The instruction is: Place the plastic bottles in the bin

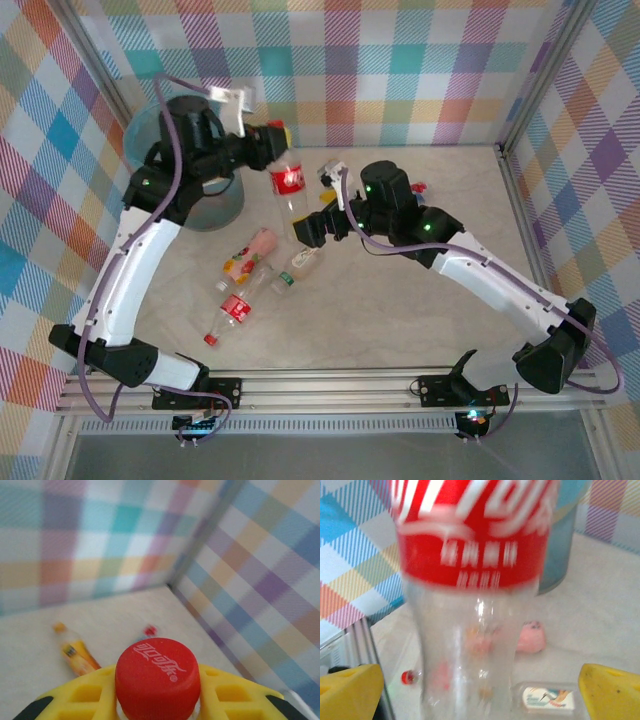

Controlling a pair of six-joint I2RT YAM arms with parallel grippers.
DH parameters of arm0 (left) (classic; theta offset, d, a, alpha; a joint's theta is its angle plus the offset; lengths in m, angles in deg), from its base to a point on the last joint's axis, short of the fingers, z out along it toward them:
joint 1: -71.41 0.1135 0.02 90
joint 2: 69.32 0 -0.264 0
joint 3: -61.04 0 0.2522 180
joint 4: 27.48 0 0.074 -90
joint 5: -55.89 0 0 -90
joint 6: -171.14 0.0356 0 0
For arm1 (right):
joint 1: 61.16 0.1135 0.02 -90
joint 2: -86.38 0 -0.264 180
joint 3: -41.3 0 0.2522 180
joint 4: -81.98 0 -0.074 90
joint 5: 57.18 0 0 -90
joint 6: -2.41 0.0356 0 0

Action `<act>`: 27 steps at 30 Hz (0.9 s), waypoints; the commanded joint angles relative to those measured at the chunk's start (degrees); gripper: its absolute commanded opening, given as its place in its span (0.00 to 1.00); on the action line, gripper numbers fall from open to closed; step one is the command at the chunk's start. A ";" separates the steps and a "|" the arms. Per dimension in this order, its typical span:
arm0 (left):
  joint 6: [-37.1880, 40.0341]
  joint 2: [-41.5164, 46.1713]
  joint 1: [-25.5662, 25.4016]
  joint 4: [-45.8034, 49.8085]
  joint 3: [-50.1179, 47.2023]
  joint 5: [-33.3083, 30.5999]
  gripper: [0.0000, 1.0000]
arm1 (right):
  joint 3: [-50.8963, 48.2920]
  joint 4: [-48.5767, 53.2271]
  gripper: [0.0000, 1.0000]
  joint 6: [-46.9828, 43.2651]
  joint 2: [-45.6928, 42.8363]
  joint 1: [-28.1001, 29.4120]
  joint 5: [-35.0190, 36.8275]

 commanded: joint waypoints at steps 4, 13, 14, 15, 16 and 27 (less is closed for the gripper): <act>4.62 -4.47 8.88 1.82 14.15 -21.79 0.00 | 6.44 -0.52 1.00 -3.19 2.27 0.07 2.68; 8.29 -13.72 23.27 -3.71 24.88 -33.28 0.00 | 10.80 -1.58 1.00 1.50 4.55 0.14 -8.27; 8.38 -15.20 24.71 -3.79 25.84 -33.58 0.00 | 11.37 -1.62 1.00 2.69 5.22 0.15 -9.41; 8.20 -16.49 25.95 -3.74 26.68 -33.46 0.00 | 11.81 -1.83 1.00 4.11 5.76 0.08 -10.16; 7.79 -17.90 27.10 -3.95 27.30 -33.28 0.00 | 12.02 -2.38 1.00 5.75 6.39 0.14 -11.61; 13.71 -30.67 29.91 -14.95 26.47 -31.38 0.00 | 19.71 1.31 0.99 5.09 11.68 0.32 -17.79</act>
